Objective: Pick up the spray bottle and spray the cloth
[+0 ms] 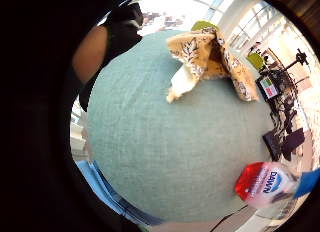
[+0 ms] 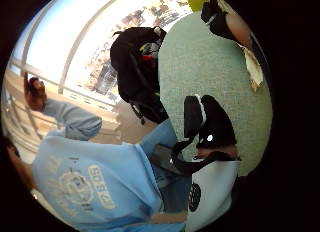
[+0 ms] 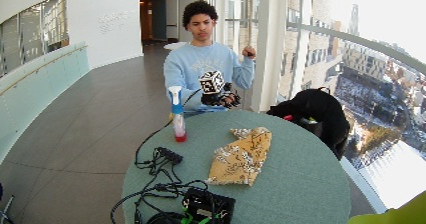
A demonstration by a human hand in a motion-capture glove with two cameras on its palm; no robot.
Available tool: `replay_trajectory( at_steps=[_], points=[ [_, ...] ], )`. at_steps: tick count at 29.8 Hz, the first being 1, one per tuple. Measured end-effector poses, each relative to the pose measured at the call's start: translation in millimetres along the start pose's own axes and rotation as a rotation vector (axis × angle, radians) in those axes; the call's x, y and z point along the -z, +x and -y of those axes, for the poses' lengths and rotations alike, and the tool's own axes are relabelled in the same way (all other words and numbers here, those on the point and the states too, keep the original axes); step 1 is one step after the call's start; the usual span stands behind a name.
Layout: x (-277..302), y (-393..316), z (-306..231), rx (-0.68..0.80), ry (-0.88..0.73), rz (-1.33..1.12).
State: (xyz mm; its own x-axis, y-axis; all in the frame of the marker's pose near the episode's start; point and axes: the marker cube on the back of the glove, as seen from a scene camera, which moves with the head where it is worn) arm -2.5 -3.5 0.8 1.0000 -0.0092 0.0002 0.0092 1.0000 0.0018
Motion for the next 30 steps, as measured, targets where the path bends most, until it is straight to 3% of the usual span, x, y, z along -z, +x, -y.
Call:
replay_trajectory(
  at_steps=[15,24,30],
  points=[
    [-39.5,-53.0,108.7,0.093,-0.085,0.031],
    [-41.6,-49.7,110.4,0.079,-0.108,0.008],
    [-32.8,-42.7,84.0,0.078,-0.141,-0.045]
  ],
)
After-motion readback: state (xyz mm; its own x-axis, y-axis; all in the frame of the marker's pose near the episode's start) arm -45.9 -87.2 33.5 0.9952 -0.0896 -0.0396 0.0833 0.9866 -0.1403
